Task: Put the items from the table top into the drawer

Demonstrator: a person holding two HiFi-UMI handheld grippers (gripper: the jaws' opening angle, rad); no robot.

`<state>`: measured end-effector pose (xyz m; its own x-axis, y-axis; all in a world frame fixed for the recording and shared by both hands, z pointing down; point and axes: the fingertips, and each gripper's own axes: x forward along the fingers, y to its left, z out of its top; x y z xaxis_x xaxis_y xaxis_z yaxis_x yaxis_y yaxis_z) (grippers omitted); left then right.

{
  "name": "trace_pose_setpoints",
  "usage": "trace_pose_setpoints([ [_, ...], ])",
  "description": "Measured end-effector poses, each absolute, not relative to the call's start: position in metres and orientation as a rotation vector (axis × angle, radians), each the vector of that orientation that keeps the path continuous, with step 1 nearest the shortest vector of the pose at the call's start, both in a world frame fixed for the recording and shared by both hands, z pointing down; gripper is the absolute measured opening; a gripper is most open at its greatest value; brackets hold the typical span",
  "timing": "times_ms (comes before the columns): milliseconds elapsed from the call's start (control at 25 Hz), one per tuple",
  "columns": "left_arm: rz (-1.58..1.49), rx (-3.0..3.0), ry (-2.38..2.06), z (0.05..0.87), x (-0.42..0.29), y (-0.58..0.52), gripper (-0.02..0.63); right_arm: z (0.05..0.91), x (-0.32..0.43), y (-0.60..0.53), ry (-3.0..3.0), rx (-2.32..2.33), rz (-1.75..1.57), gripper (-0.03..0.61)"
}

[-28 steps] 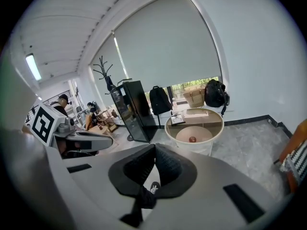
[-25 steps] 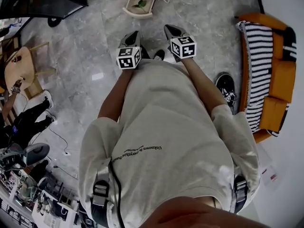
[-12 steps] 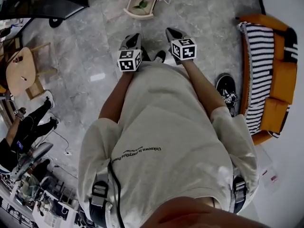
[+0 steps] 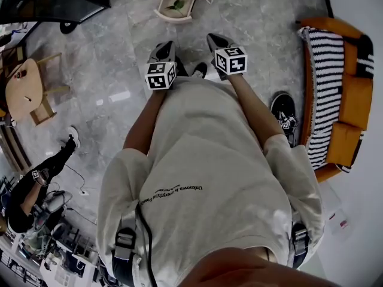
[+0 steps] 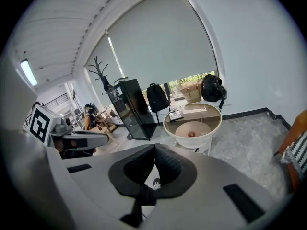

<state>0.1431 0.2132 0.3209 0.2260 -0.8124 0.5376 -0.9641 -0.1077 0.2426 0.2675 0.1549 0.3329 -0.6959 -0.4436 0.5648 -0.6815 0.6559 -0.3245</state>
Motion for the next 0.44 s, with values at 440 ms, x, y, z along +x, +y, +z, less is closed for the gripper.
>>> trace_pose_setpoints([
  [440, 0.353, 1.964, -1.644, 0.3159, 0.1374, 0.2127, 0.021, 0.3285, 0.2603, 0.1549, -2.451, 0.856, 0.741, 0.034],
])
